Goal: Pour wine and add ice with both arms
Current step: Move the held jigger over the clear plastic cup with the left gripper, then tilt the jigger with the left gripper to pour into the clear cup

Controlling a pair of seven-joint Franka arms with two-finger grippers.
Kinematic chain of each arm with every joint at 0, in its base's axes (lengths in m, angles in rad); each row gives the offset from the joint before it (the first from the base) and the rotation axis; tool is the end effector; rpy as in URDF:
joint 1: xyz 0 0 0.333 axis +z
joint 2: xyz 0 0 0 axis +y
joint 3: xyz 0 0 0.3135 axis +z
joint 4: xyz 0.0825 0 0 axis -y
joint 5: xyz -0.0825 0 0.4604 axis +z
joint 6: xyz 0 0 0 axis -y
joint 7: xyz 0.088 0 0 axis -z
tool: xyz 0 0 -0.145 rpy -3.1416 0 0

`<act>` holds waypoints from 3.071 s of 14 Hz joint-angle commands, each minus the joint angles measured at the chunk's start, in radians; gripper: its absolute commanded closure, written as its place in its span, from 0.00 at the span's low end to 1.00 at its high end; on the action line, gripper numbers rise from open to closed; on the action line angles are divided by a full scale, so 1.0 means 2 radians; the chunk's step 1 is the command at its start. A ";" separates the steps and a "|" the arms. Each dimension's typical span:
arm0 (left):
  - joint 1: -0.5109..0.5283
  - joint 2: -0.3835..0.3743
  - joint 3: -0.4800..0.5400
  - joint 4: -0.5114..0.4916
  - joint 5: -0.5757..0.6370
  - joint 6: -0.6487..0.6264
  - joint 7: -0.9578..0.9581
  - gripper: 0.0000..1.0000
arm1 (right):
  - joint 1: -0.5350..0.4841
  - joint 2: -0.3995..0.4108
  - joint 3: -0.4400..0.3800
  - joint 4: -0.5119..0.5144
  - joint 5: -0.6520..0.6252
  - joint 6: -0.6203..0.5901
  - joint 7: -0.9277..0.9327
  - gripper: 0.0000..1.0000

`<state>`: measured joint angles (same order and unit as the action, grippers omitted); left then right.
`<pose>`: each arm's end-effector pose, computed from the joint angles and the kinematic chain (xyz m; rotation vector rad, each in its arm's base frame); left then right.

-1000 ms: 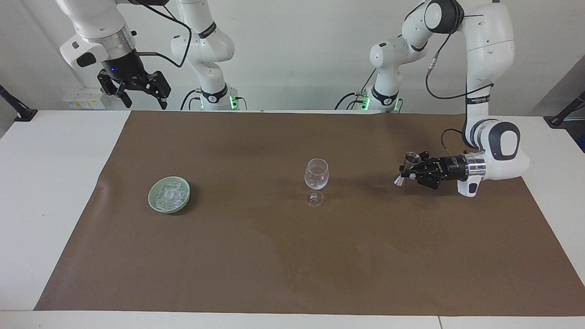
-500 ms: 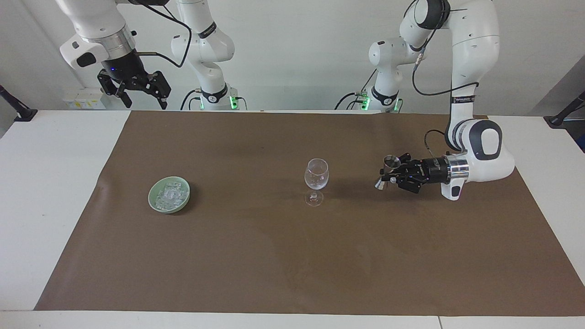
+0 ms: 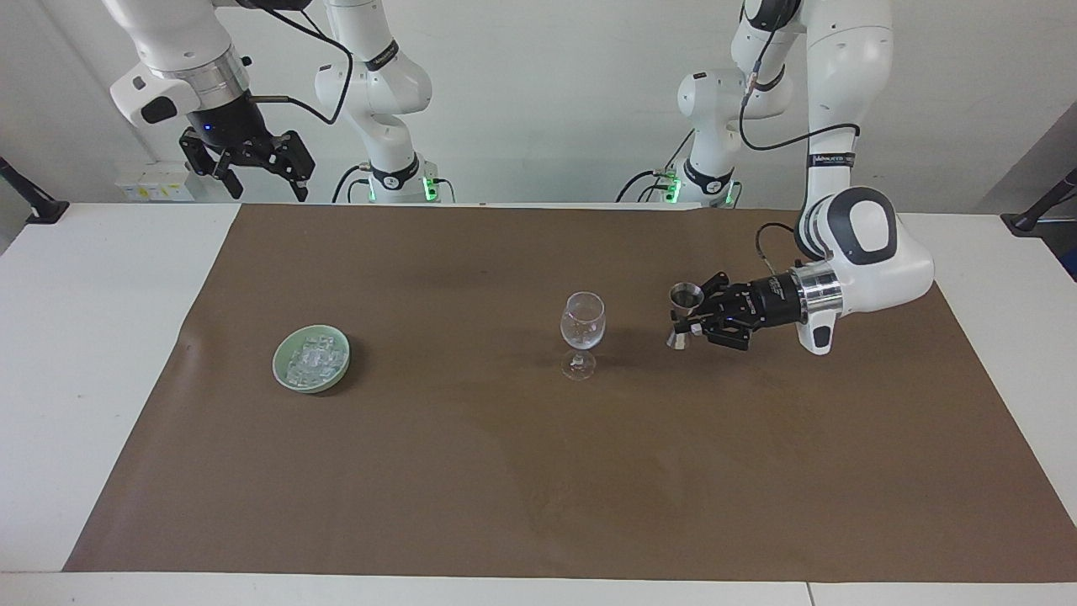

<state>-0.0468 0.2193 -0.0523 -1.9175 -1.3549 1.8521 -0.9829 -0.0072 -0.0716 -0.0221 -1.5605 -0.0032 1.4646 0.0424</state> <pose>0.6595 -0.1772 0.3576 1.4531 1.3960 -0.9757 0.5961 -0.0184 0.6244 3.1376 -0.1129 -0.0382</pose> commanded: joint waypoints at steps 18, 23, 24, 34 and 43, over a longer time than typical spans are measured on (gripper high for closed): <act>-0.115 -0.063 0.009 -0.027 0.183 0.175 -0.081 1.00 | -0.003 -0.009 0.003 -0.011 -0.001 0.003 -0.002 0.00; -0.127 -0.063 0.009 -0.027 0.207 0.198 -0.098 1.00 | -0.003 -0.009 0.003 -0.011 -0.001 0.003 -0.002 0.00; -0.130 -0.063 0.009 -0.026 0.220 0.198 -0.104 1.00 | -0.003 -0.009 0.003 -0.011 -0.001 0.003 -0.002 0.00; -0.159 -0.071 0.009 -0.012 0.346 0.211 -0.194 1.00 | -0.003 -0.009 0.003 -0.011 -0.001 0.003 -0.003 0.00; -0.174 -0.071 0.009 -0.002 0.404 0.211 -0.222 1.00 | -0.003 -0.009 0.003 -0.011 -0.001 0.003 -0.003 0.00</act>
<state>-0.3761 0.0904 -0.0499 -1.9224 -0.5740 2.2630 -1.3972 -0.0072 -0.0716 -0.0221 -1.5605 -0.0032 1.4646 0.0424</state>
